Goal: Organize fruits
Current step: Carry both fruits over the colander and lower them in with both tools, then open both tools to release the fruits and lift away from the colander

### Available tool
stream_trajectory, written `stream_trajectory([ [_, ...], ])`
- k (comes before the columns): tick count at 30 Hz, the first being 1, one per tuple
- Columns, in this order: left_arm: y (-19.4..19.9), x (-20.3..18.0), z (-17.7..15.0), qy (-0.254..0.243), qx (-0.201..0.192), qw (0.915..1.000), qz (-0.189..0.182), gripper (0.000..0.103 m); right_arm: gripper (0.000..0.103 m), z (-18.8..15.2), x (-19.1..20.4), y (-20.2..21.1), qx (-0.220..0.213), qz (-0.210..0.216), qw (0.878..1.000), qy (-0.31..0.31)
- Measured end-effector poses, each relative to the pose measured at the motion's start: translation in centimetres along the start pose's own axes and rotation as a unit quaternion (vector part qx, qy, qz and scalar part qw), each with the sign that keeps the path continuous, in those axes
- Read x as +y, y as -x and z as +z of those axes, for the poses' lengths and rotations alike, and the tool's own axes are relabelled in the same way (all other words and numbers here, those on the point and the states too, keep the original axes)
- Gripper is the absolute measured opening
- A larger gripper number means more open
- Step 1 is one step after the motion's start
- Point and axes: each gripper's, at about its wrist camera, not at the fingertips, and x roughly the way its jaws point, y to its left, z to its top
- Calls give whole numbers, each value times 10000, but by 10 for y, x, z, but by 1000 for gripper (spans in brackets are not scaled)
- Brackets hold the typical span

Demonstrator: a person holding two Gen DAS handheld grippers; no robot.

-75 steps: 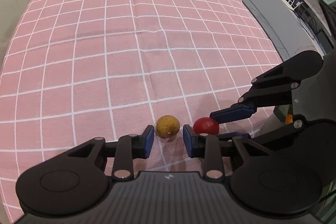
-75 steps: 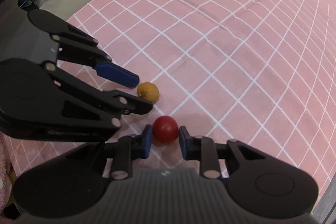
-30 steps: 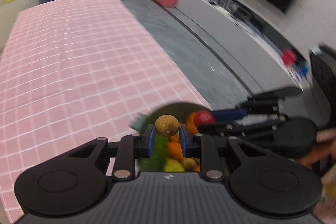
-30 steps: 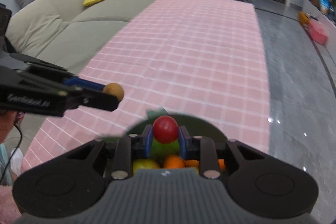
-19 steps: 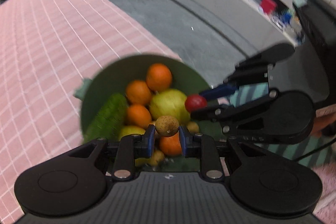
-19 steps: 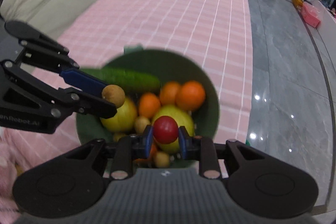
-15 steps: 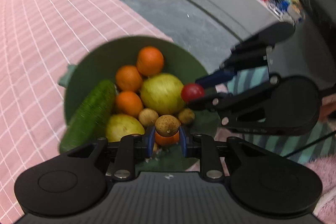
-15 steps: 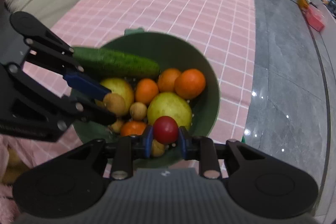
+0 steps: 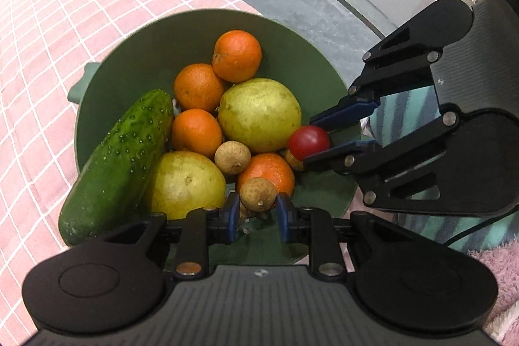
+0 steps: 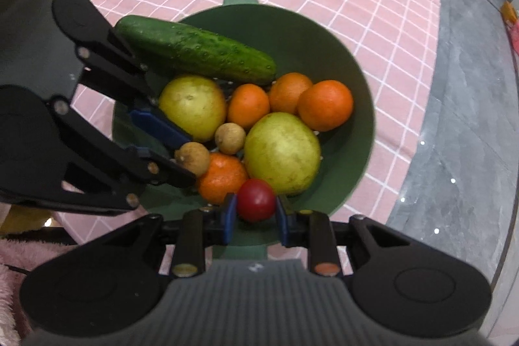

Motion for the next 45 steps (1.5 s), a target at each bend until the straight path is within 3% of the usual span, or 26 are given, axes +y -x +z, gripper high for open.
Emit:
stream_trajectory([
  [13, 5, 12, -2, 148, 19, 9999, 7, 28, 23, 0, -2, 3, -113, 331, 9993, -151],
  [26, 18, 9, -11, 109, -98, 9999, 92, 36, 24, -3, 9, -8, 29, 271, 9995, -167],
  [28, 24, 5, -11, 70, -184, 9997, 134, 37, 26, -4, 10, -5, -27, 272, 9994, -206],
  [29, 29, 4, -12, 44, -228, 9996, 167, 37, 32, -4, 11, -3, -60, 233, 9995, -208],
  [32, 45, 2, -13, 26, -407, 9989, 238, 38, 44, -5, 12, 10, -236, 67, 9995, -218],
  [38, 87, -8, -18, -19, -904, 9940, 619, 41, 53, -4, 12, 49, -875, -179, 9952, -409],
  [45, 140, -20, -30, 63, -1569, 9805, 1178, 42, 66, -7, 21, 103, -1881, -502, 9774, -825],
])
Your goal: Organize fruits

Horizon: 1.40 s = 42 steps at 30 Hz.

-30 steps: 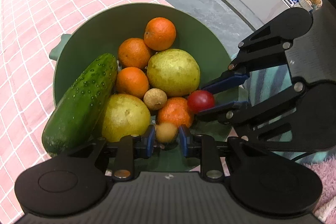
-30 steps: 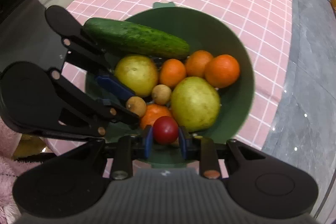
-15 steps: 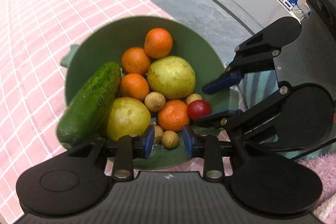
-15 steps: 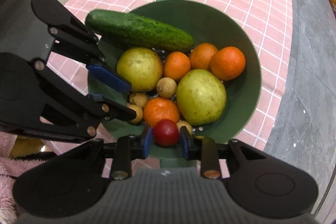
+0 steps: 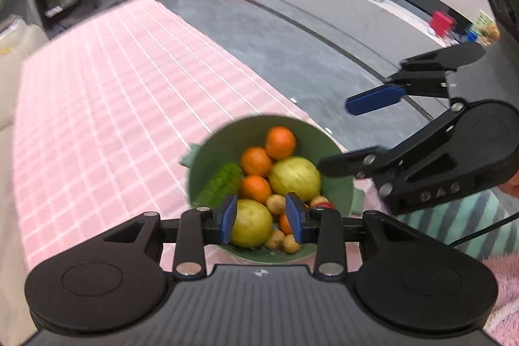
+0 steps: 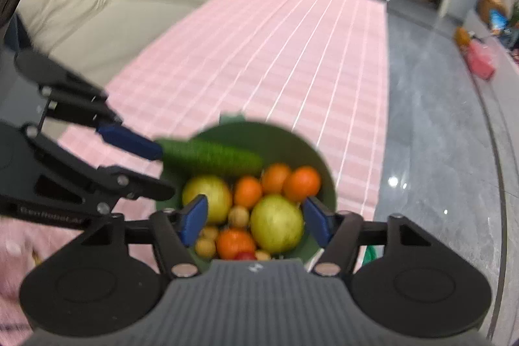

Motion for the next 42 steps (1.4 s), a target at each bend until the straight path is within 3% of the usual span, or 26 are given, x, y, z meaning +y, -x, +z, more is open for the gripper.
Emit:
stream_trajectory([
  [4, 31, -1, -5, 159, -520, 9980, 323, 50, 75, 5, 6, 28, -566, -282, 9973, -386],
  [6, 44, -4, -11, 336, -820, 9949, 492, 55, 88, 2, 13, 42, -919, -561, 9929, -514],
  [9, 60, -5, -21, 672, -1237, 9869, 792, 65, 91, -4, 26, 63, -1355, -843, 9857, -534],
  [13, 83, -11, -40, 1104, -1819, 9669, 1408, 85, 96, -24, 46, 77, -1803, -1169, 9741, -698],
  [17, 101, -22, -56, 1257, -2180, 9424, 2202, 91, 96, -53, 69, 79, -1947, -1376, 9681, -773],
  [23, 99, -34, -77, 1657, -2059, 9324, 2466, 92, 96, -77, 91, 67, -1851, -1319, 9724, -530],
  [27, 86, -31, -92, 1693, -1731, 9401, 2401, 92, 96, -86, 94, 49, -1509, -1229, 9795, -525],
  [30, 83, -24, -103, 1778, -1700, 9381, 2439, 92, 96, -92, 95, 32, -1244, -1177, 9836, -562],
  [36, 70, -12, -111, 1950, -1543, 9345, 2546, 92, 96, -91, 96, 18, -1209, -1109, 9849, -545],
  [42, 61, -7, -119, 1982, -1281, 9392, 2493, 92, 96, -87, 98, 10, -1190, -1048, 9861, -495],
])
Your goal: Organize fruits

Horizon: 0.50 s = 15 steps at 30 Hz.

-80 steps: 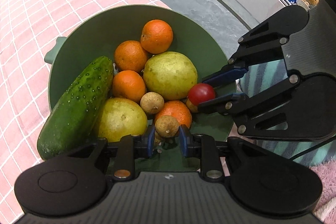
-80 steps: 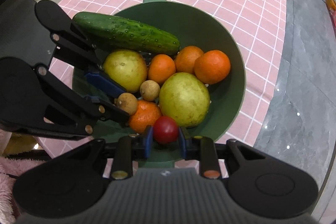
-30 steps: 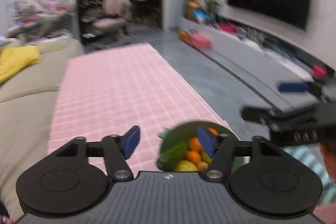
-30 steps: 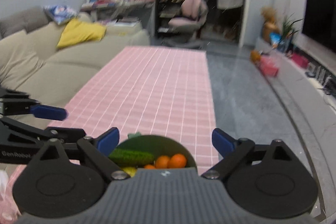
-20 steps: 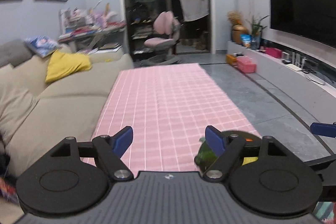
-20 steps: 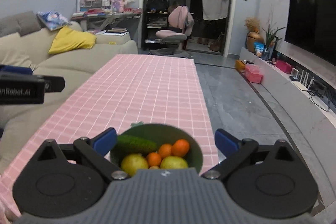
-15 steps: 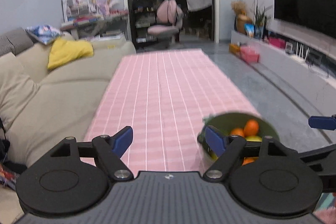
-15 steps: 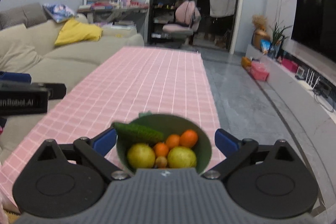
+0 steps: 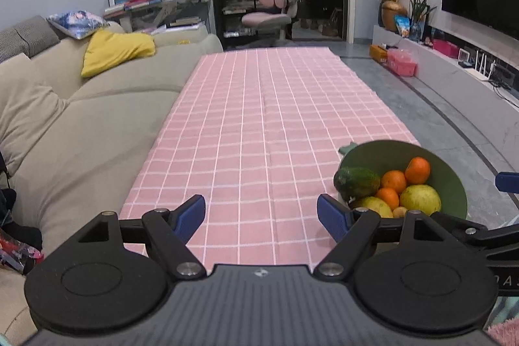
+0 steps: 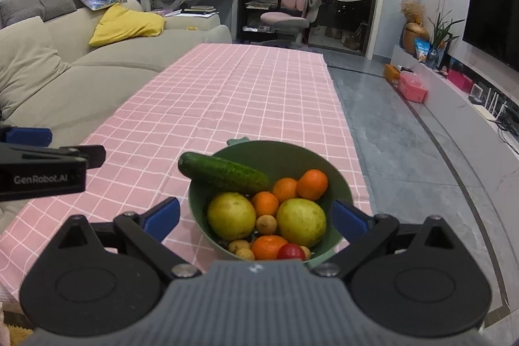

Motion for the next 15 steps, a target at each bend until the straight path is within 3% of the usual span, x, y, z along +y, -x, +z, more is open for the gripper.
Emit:
stream_trajectory([
  [15, -1, 4, 1, -63, 209, 9998, 28, 92, 96, -2, -5, -6, -11, 33, 9999, -127],
])
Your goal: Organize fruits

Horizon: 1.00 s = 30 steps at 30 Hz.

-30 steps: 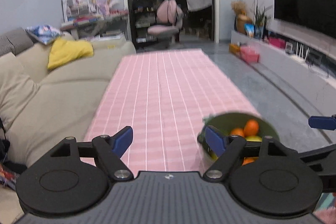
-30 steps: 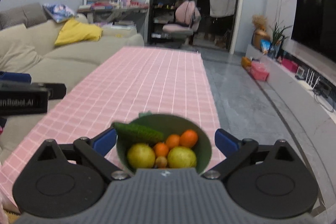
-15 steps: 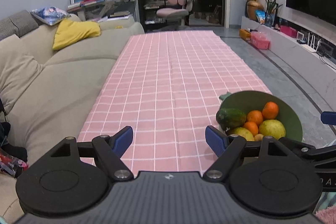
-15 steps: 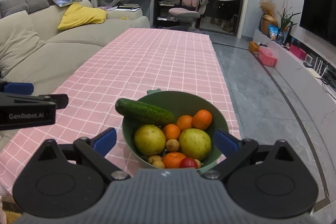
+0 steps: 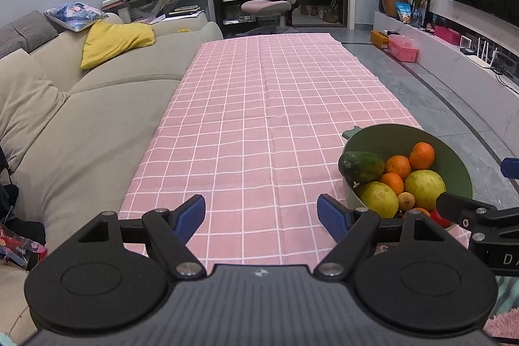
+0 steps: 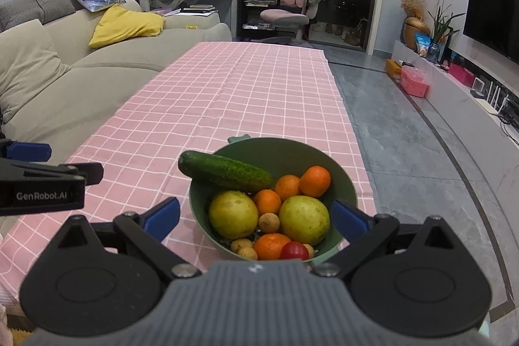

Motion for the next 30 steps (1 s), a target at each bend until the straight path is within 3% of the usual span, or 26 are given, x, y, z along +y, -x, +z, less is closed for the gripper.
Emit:
stream_trajectory([
  [30, 4, 0, 2, 85, -1, 9999, -78, 92, 96, 0, 1, 1, 10, 68, 10000, 15],
])
